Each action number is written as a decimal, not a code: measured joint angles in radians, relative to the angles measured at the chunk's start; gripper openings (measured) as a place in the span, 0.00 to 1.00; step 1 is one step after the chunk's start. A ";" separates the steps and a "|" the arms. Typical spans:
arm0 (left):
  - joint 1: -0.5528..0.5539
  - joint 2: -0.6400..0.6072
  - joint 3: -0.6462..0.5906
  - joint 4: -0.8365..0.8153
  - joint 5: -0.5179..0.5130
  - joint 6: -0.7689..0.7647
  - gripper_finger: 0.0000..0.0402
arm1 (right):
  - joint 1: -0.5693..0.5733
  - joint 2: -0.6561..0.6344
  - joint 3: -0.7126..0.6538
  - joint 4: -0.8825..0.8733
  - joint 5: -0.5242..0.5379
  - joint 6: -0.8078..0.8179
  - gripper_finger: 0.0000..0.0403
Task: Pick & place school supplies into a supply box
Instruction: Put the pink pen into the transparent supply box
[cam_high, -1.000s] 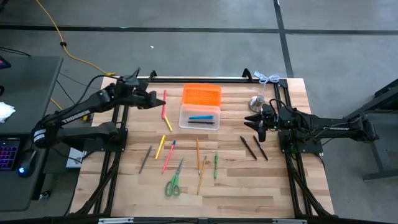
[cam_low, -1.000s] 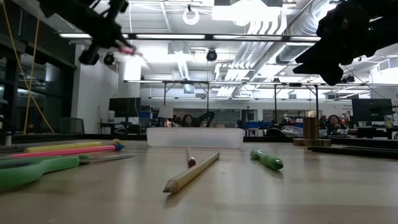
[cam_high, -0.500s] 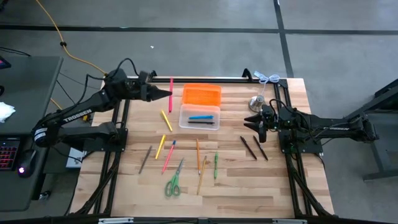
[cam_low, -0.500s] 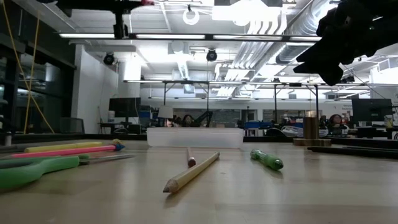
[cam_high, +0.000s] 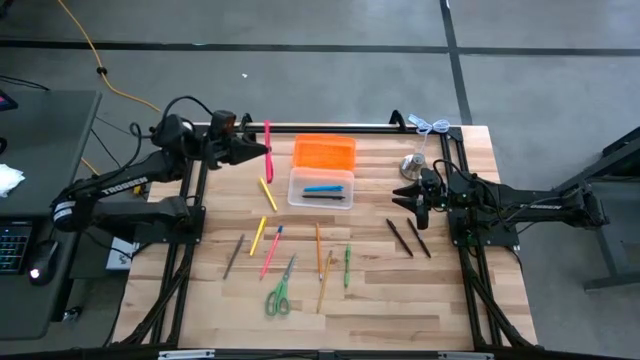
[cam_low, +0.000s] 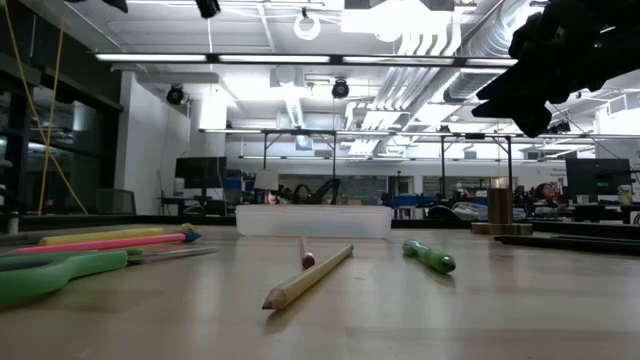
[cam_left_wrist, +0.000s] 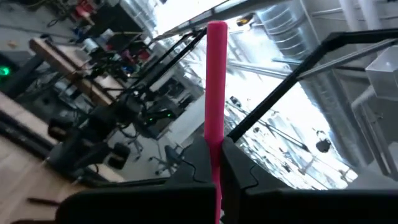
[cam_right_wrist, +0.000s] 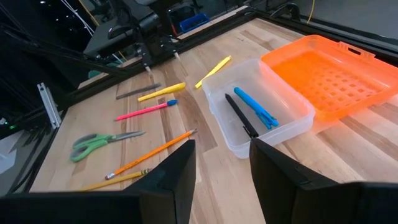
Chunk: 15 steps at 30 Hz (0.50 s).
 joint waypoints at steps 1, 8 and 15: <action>-0.008 -0.001 0.000 0.000 -0.011 0.003 0.07 | 0.000 0.000 0.000 0.006 -0.003 -0.002 0.32; -0.033 0.001 0.000 -0.003 -0.039 0.008 0.08 | 0.000 0.000 0.000 0.079 -0.027 -0.019 0.32; -0.034 0.013 0.000 -0.003 -0.063 -0.002 0.07 | 0.000 0.000 0.000 0.135 -0.050 -0.012 0.32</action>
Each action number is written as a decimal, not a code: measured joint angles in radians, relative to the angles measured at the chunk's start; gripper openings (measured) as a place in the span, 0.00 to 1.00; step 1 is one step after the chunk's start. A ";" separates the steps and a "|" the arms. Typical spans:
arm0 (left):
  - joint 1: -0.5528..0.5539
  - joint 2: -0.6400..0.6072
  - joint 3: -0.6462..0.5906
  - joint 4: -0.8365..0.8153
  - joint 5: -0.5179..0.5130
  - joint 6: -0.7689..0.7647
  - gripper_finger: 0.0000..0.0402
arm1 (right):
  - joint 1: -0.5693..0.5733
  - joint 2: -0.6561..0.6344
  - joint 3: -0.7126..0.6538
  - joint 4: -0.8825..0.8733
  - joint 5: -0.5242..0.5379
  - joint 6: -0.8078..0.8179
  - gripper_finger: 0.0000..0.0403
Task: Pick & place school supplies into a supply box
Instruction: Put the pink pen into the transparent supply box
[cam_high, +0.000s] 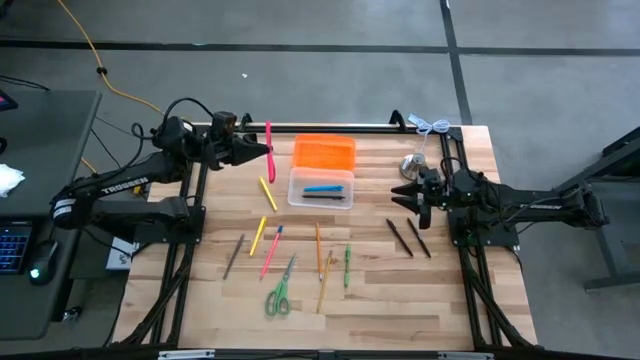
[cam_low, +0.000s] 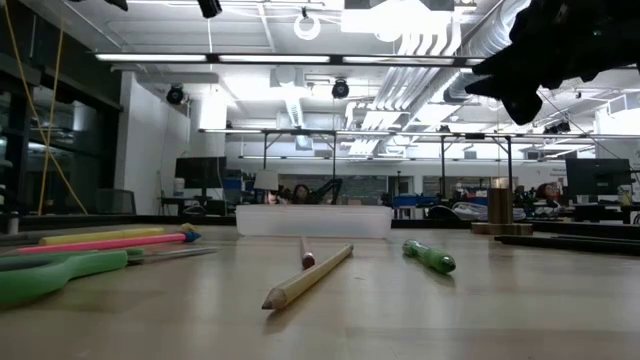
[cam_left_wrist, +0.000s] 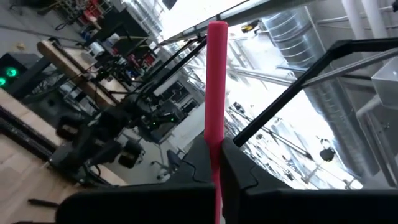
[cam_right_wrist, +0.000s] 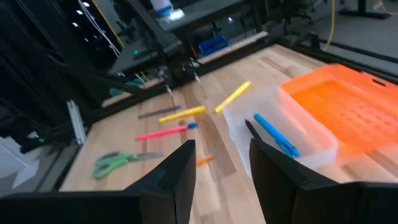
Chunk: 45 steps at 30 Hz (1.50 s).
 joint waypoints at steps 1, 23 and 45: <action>-0.007 0.008 0.000 -0.002 -0.002 -0.002 0.06 | 0.000 0.000 0.000 0.020 -0.004 0.006 0.32; -0.149 0.350 0.000 0.274 -0.060 -0.046 0.07 | 0.000 0.198 0.027 0.550 -0.126 0.065 0.32; -0.149 0.362 0.000 0.278 -0.070 -0.015 0.08 | 0.000 0.713 0.535 0.505 -0.211 -0.116 0.32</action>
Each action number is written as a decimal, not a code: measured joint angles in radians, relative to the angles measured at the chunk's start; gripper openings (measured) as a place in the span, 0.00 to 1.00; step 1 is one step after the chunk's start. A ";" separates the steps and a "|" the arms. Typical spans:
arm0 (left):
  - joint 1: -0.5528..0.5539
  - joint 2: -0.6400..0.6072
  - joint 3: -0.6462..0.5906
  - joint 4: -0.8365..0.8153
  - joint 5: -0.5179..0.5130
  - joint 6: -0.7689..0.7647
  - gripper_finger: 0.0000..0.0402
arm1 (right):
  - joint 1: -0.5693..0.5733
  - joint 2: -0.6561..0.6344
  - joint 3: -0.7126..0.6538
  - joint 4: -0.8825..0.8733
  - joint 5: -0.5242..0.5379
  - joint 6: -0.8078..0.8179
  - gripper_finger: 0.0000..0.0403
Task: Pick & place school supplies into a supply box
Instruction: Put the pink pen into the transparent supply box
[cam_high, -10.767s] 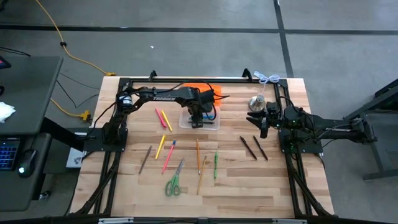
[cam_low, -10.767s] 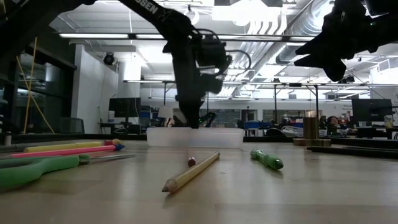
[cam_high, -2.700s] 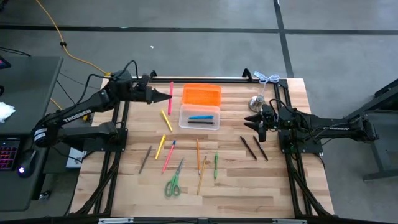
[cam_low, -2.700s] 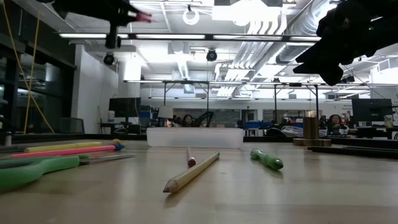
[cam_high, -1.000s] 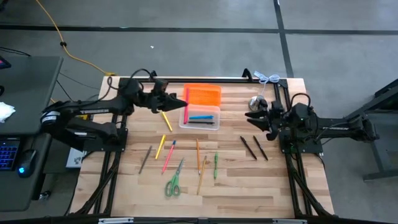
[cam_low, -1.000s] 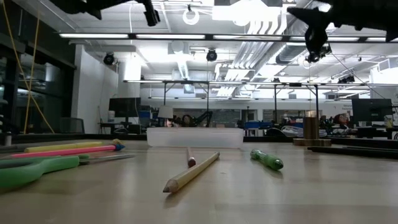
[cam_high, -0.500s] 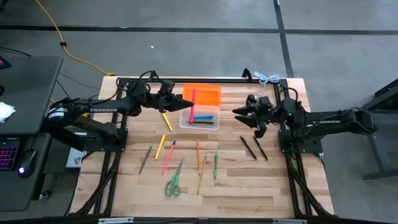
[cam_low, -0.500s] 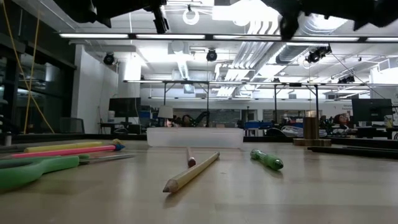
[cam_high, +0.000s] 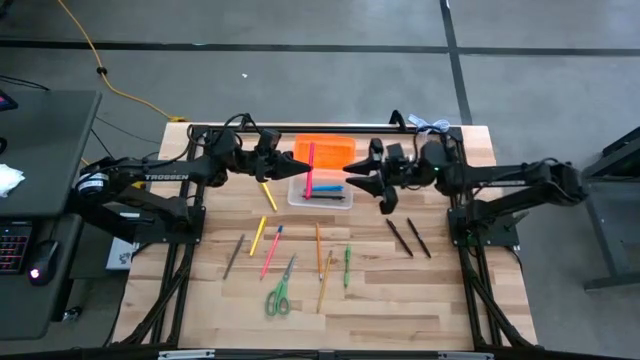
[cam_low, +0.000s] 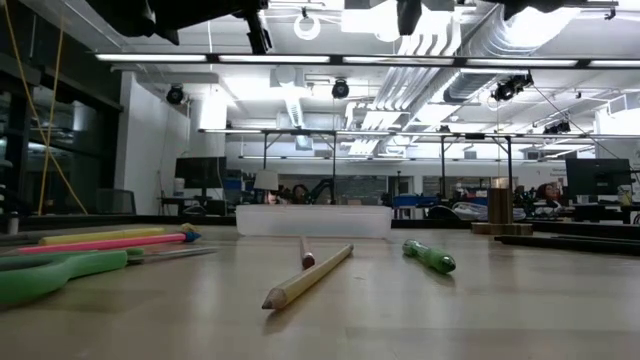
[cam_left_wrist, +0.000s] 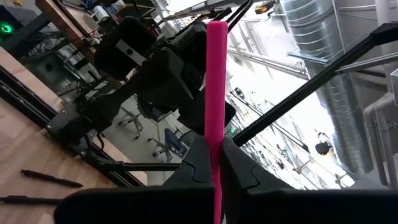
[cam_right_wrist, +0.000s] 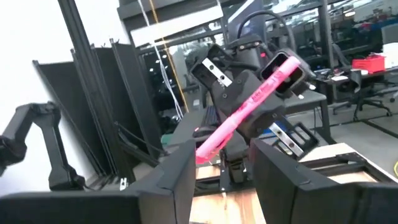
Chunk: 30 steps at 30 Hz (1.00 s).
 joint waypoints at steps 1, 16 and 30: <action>0.000 0.000 0.000 0.000 0.004 0.000 0.08 | 0.000 0.016 0.018 -0.003 -0.009 -0.005 0.33; 0.000 0.000 0.000 -0.020 0.022 0.047 0.08 | 0.000 0.169 0.103 -0.060 -0.051 0.124 0.52; 0.000 0.000 0.000 -0.071 -0.008 0.096 0.08 | 0.000 0.237 0.103 0.061 -0.074 0.260 0.64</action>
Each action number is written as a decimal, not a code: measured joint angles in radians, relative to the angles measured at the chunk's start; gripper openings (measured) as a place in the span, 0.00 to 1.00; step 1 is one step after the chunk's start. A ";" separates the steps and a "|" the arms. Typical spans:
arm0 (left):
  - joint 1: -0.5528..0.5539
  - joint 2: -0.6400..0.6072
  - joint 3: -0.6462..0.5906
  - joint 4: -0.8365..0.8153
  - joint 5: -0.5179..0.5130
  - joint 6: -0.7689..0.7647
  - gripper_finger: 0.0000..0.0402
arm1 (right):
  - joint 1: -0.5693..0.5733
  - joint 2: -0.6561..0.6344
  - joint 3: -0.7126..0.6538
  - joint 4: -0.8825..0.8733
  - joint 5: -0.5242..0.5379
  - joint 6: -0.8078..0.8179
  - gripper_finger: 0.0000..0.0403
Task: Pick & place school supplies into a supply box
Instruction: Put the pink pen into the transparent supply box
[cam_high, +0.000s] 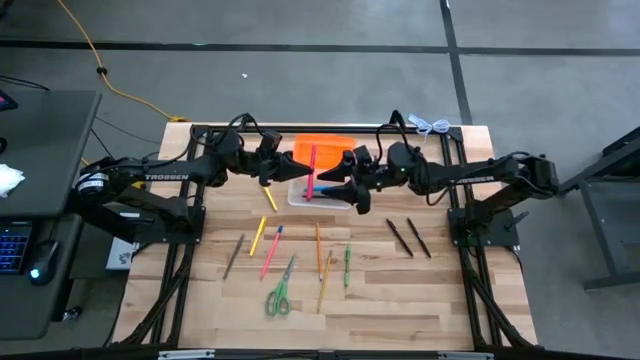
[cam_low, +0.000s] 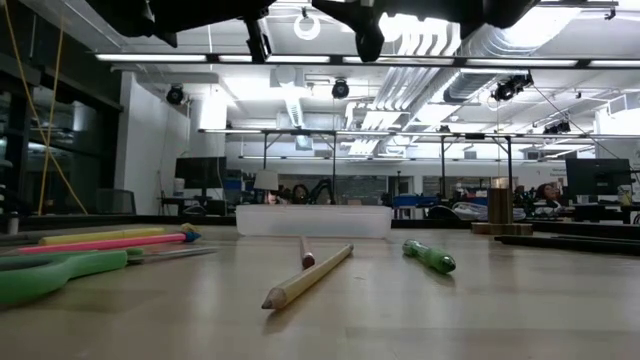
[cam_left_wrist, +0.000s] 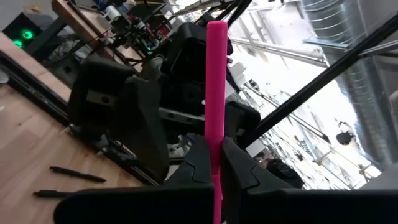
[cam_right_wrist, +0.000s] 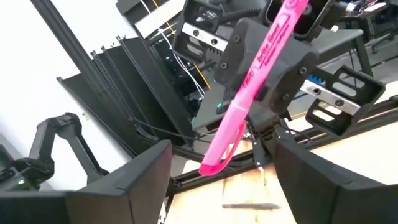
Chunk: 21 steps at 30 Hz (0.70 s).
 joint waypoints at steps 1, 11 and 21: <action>0.000 0.000 0.000 -0.009 0.000 0.000 0.08 | 0.000 0.001 0.000 0.000 0.001 0.002 0.65; 0.000 0.000 0.000 -0.011 -0.023 0.000 0.08 | 0.000 0.015 0.000 0.012 0.032 0.018 0.66; 0.000 0.000 0.000 -0.047 -0.028 0.008 0.08 | -0.001 0.066 0.000 0.117 0.034 0.051 0.68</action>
